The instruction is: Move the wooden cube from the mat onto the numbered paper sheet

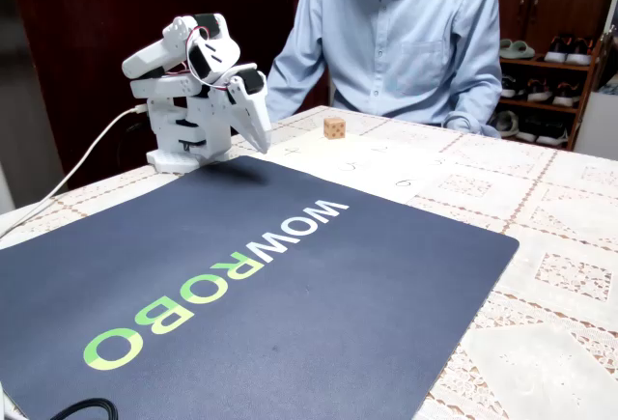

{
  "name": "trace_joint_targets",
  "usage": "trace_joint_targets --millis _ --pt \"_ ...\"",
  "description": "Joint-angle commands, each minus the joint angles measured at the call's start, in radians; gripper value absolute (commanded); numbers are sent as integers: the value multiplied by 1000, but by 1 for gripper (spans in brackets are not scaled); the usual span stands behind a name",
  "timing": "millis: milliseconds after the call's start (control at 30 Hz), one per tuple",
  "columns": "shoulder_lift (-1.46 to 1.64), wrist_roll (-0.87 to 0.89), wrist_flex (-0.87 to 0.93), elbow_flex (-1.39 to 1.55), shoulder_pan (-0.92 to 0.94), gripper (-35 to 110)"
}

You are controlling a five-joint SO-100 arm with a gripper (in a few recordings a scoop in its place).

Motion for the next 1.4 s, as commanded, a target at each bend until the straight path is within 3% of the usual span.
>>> trace_joint_targets --millis 0,267,500,667,1367 --pt "5 -31 40 -29 12 0" --pt "5 -41 35 -28 0 0" --pt "5 49 35 -28 83 0" --pt "5 -43 66 -20 46 0" --pt "5 -32 75 3 51 0"
